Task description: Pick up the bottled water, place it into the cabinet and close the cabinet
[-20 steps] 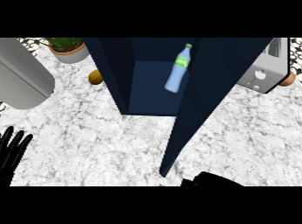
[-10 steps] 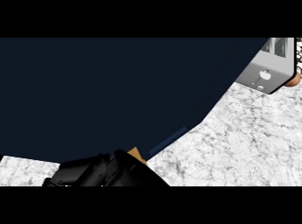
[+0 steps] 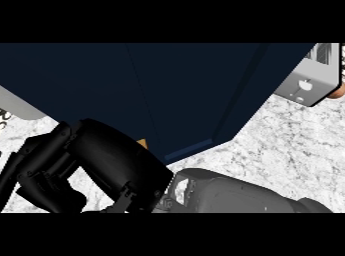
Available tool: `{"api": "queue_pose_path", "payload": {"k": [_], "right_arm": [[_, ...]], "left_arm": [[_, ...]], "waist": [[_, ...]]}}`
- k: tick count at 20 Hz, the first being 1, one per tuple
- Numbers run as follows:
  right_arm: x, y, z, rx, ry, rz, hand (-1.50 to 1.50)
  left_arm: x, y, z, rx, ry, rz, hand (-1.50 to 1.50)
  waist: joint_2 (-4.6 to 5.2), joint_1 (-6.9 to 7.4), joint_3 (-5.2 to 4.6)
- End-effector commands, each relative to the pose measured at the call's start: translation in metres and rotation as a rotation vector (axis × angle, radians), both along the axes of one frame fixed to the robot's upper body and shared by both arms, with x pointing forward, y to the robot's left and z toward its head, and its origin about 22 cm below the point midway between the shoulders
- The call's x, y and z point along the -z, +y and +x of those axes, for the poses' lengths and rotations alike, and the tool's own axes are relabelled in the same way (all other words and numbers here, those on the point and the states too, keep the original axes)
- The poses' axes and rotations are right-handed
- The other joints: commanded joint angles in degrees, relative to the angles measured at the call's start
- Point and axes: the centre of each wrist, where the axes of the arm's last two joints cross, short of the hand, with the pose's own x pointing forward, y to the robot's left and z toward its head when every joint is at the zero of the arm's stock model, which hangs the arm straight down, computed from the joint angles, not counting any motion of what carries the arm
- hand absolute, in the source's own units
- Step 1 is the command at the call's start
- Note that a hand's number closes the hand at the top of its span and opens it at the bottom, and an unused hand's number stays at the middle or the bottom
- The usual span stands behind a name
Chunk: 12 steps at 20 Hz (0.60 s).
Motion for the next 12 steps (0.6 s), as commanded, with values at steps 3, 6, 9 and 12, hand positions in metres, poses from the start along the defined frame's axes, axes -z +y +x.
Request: {"api": "queue_pose_path", "payload": {"k": [3, 6, 9, 12], "right_arm": [[0.010, -0.012, 0.046, -0.171, 0.090, -0.058, 1.50], [0.035, -0.014, 0.052, -0.128, 0.061, -0.015, 1.50], [0.029, -0.018, 0.077, -0.068, 0.070, -0.011, 1.50], [0.025, -0.050, 0.106, -0.008, 0.042, 0.007, 1.50]], "left_arm": [[-0.005, -0.002, -0.004, -0.029, 0.000, -0.007, -1.50], [-0.015, 0.009, -0.006, -0.026, 0.001, 0.010, -1.50], [0.000, -0.003, -0.014, -0.030, 0.009, 0.004, -1.50], [-0.016, -0.003, -0.016, -0.029, 0.021, 0.000, -1.50]], "waist": [[0.00, -1.67, 0.04], [-0.19, -2.19, 0.04], [-0.18, -2.18, 0.01], [-0.14, -2.12, 0.04]]}}
